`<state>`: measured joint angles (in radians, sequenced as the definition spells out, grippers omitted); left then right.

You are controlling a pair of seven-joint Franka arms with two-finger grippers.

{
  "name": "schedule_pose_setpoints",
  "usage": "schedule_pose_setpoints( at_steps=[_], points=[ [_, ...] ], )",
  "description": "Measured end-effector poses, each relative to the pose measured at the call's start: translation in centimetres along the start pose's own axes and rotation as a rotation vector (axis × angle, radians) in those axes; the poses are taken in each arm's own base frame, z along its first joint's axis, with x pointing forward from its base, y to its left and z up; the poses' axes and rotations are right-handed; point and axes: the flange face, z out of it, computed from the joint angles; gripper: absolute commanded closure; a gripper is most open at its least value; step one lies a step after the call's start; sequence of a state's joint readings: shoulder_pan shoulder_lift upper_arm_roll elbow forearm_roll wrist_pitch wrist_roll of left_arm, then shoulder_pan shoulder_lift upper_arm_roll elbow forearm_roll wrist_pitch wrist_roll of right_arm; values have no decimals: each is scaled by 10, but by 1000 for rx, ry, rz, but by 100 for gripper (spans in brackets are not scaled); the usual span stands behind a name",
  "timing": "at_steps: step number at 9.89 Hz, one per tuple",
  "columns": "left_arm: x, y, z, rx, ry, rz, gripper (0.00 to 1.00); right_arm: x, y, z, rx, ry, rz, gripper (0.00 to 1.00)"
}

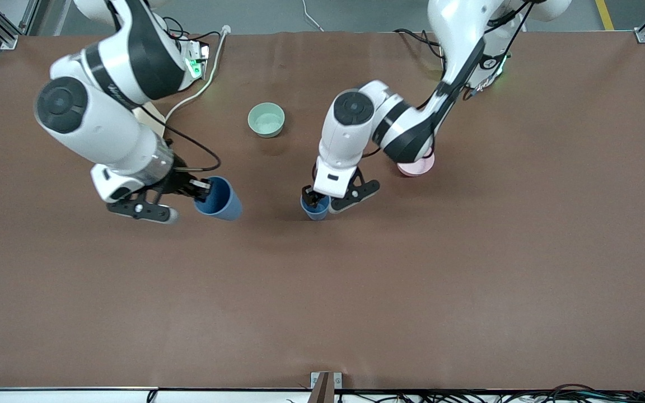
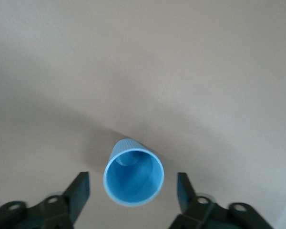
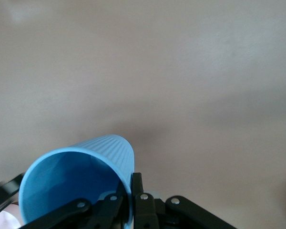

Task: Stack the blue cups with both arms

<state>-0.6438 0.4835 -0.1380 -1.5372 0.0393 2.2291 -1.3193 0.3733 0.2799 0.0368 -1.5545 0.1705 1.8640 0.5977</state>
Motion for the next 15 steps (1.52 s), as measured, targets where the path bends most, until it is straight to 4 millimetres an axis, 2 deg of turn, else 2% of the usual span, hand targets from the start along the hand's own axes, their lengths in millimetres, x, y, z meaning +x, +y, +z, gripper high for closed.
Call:
schedule_pose_setpoints(
  at_steps=[1,2,3,4,5,7,9,11,13,15],
  points=[
    [29,-11,-52,5,24,3,0,-12,-27,23,10,-13,19,99],
    [71,-32,-100,31,43,24,0,-29,-57,50,5,-24,40,99],
    [116,-60,-138,65,52,61,0,-44,-82,75,-3,-34,60,100],
    [157,-90,-168,98,52,111,0,-58,-103,95,-14,-46,68,99],
    [190,-120,-193,130,43,170,0,-66,-115,111,-25,-58,69,99],
    [230,-170,-240,148,51,238,0,-70,-125,132,-30,-67,60,99],
    [250,-221,-290,174,49,305,0,-74,-134,149,14,-94,78,99],
    [258,-262,-325,202,26,403,0,-83,-143,160,16,-110,69,99],
    [253,-281,-336,229,-31,500,0,-84,-143,160,9,-116,62,99],
    [248,-284,-336,233,-40,531,0,-87,-140,163,-17,-139,49,99]
  ],
)
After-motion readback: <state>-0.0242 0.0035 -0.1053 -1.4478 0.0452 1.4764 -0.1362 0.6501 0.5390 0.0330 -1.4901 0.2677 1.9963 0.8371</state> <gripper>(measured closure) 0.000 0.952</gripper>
